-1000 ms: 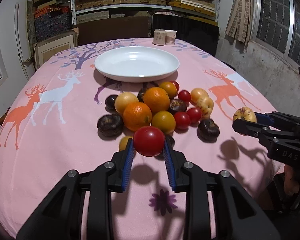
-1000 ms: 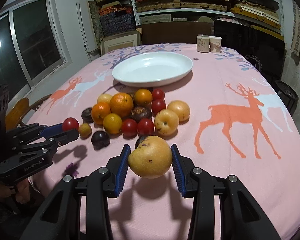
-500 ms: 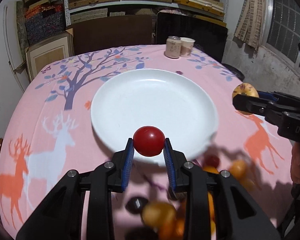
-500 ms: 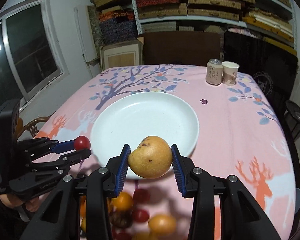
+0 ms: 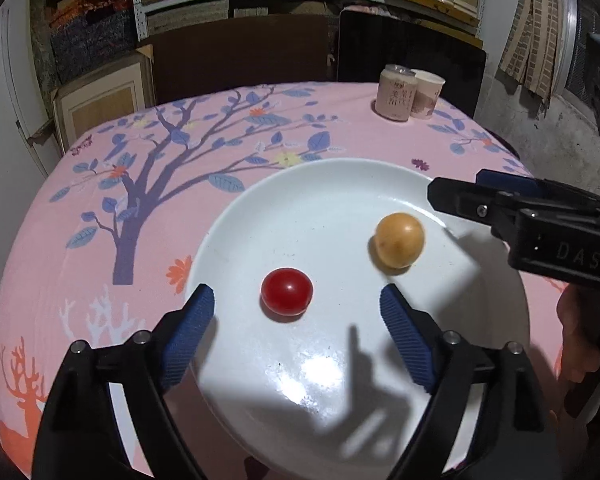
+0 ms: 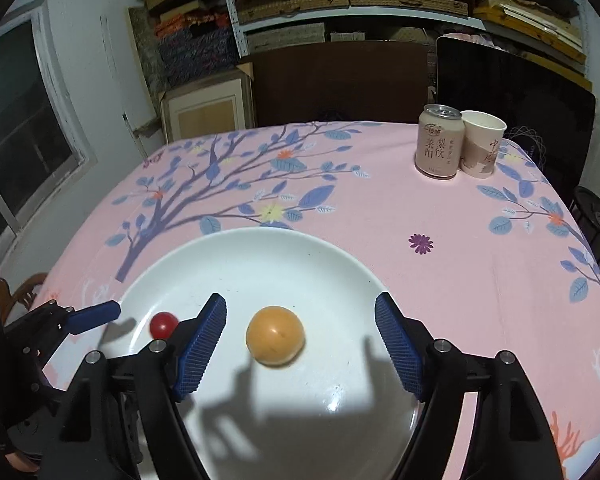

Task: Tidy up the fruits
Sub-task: 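Carry the tomato and pear to the white plate and release both, then grasp a small yellow fruit with the left tool while the right tool grasps a mangosteen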

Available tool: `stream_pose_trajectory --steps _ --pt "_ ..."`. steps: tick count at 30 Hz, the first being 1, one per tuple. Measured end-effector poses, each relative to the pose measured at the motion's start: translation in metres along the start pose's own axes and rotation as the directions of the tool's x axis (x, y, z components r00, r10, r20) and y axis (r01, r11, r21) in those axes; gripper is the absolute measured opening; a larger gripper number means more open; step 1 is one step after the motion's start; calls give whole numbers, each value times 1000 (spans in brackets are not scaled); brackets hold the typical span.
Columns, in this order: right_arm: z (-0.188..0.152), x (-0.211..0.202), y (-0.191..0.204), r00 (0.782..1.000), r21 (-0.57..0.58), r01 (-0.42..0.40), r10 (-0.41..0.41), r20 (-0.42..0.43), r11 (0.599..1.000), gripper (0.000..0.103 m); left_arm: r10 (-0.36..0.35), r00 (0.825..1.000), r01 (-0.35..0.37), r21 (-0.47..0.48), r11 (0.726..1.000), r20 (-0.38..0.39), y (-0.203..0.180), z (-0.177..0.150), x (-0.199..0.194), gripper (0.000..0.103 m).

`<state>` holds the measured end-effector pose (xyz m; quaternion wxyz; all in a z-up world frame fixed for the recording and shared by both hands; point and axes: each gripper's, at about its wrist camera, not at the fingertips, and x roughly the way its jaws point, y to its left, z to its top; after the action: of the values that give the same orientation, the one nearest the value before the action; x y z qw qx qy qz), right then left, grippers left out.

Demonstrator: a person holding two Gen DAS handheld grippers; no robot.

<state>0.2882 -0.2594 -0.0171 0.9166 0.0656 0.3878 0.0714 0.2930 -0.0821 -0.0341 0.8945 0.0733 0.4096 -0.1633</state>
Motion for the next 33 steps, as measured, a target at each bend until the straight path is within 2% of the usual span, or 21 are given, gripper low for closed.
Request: stream_pose_trajectory --steps 5,7,11,14,18,21,23,24,25,27,28,29,30,31,33 --pt "-27 -54 2 999 -14 -13 13 35 1000 77 -32 998 29 43 999 62 -9 -35 -63 85" --pt "-51 -84 7 999 -39 -19 21 46 999 77 -44 997 39 66 997 69 -15 -59 -88 88" --pt "-114 -144 14 996 -44 -15 19 87 999 77 -91 993 82 112 990 75 -29 -124 -140 89" --pt "-158 -171 17 993 -16 10 -8 121 1000 77 -60 995 47 159 986 74 -42 -172 -162 89" --pt "-208 -190 19 992 42 -1 -4 128 999 77 -38 999 31 183 983 37 -56 -220 -172 89" --pt "-225 -189 22 996 49 9 -13 84 999 77 3 1000 -1 159 987 -15 -55 -237 -159 89" --pt "-231 -193 26 995 33 39 -41 89 999 77 10 998 -3 108 994 -58 -48 -240 -149 87" --pt "-232 -196 28 994 25 50 -52 95 998 77 11 997 -5 82 997 -75 -44 -239 -144 81" --pt "-233 -200 29 993 20 59 -61 103 998 77 7 996 -1 65 998 -88 -43 -238 -140 67" --pt "-233 -205 27 991 22 67 -69 116 998 77 2 996 1 41 999 -84 -41 -236 -137 63" --pt "-233 -207 25 991 25 68 -71 115 997 77 13 997 -9 52 999 -72 -43 -235 -137 57" --pt "-234 -208 24 991 28 70 -73 114 997 77 17 997 -12 66 998 -70 -46 -234 -136 46" --pt "-234 -208 22 991 30 75 -78 111 997 77 13 998 -8 78 997 -67 -49 -232 -135 40" --pt "-235 -207 21 991 29 79 -82 106 996 77 6 998 -1 88 996 -56 -53 -233 -135 24" --pt "-237 -204 18 992 26 89 -91 91 996 77 14 999 -11 95 995 -37 -56 -233 -136 24"
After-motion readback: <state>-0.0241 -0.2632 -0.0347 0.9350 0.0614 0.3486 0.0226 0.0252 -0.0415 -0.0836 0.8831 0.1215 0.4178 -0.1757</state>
